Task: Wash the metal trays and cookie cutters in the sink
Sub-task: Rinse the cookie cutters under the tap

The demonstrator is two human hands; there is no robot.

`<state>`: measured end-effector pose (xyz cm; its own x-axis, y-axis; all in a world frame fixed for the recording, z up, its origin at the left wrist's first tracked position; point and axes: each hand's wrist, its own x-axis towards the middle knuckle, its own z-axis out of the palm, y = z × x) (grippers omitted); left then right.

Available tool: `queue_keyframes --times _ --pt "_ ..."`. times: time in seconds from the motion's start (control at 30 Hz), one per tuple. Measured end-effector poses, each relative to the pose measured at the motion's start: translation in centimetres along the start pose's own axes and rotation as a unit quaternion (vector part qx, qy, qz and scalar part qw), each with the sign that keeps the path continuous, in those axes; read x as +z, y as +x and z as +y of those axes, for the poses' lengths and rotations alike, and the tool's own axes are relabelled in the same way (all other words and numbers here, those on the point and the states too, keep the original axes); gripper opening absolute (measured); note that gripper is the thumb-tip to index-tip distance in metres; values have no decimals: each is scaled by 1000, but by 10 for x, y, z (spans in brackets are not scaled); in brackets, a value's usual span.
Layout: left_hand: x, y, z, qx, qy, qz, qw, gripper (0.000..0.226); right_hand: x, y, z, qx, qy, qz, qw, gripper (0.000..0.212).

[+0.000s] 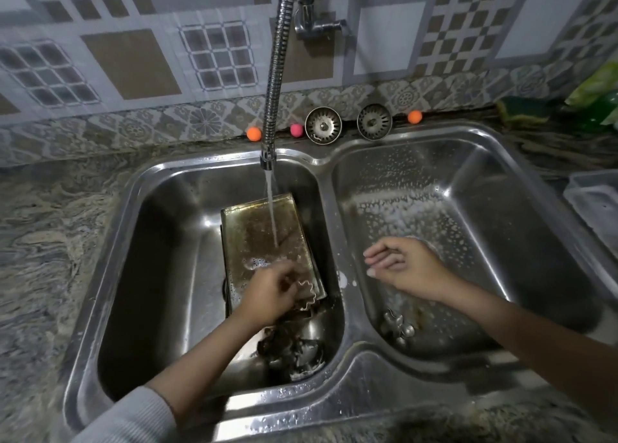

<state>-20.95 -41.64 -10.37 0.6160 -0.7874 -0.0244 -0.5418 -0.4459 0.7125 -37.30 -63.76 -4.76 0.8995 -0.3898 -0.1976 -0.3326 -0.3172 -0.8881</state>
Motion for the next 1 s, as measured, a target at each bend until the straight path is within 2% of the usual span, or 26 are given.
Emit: queue_keyframes --times 0.1,0.17,0.3,0.43,0.73,0.8,1.0 --pt "-20 10 14 -73 -92 120 986 27 23 8 -36 -51 63 15 997 21" --pt "-31 17 20 -97 -142 159 972 28 42 17 -48 -61 80 -9 995 30" --pt "-45 33 23 -185 -254 147 938 19 77 41 -57 -91 82 -16 992 43" --pt "-54 40 28 -238 -343 135 899 18 90 68 -58 -116 95 36 988 31" --pt "-56 52 32 -192 -446 208 849 10 99 113 -62 -77 185 114 973 15" --pt "-56 58 32 -199 -457 224 838 11 101 115 -62 -78 202 118 969 17" --pt "-56 67 38 -209 -453 219 839 14 98 116 -59 -76 245 125 958 31"
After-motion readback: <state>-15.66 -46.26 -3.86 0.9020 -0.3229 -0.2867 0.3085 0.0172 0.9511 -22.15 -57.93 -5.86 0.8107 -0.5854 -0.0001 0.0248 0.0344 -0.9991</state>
